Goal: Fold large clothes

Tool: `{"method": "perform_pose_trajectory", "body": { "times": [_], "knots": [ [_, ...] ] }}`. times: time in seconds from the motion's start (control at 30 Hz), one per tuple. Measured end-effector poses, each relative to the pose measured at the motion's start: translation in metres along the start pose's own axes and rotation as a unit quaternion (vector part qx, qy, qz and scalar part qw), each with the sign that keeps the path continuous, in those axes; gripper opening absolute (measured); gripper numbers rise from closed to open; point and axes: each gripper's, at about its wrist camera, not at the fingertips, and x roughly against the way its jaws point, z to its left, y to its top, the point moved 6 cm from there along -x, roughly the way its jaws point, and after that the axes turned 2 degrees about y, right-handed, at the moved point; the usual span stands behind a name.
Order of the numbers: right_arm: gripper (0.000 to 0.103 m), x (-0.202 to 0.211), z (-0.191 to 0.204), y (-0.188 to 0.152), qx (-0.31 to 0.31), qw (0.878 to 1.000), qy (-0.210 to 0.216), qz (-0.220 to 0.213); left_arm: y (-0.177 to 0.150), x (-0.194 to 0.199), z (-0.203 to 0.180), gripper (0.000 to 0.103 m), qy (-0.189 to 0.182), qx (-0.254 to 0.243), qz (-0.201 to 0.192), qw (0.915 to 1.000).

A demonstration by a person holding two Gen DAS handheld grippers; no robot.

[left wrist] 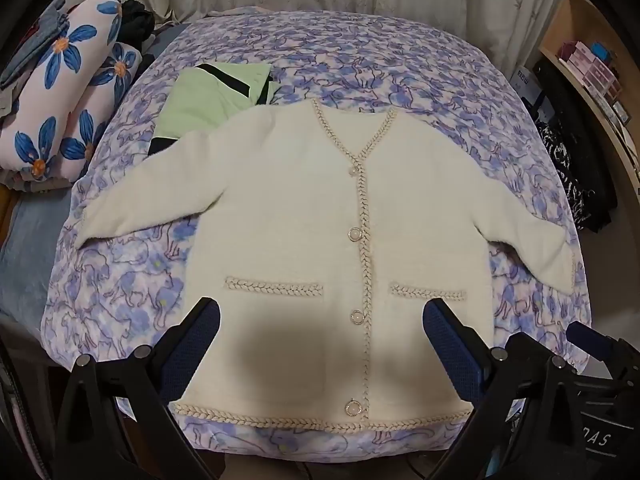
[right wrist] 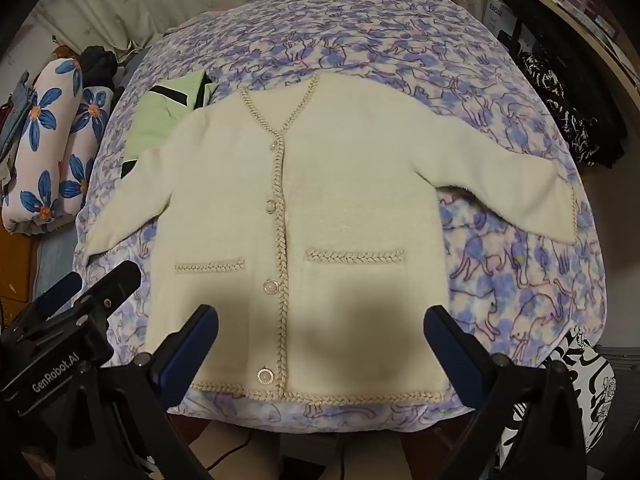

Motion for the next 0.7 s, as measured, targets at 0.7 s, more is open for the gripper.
{"method": "perform_pose_trajectory", "body": {
  "times": [0.7],
  "knots": [
    [0.103, -0.002, -0.007, -0.004, -0.001, 1.0, -0.002, 0.003, -0.006, -0.002, -0.002, 0.1, 0.005, -0.007, 0.005, 0.9999]
  ]
}}
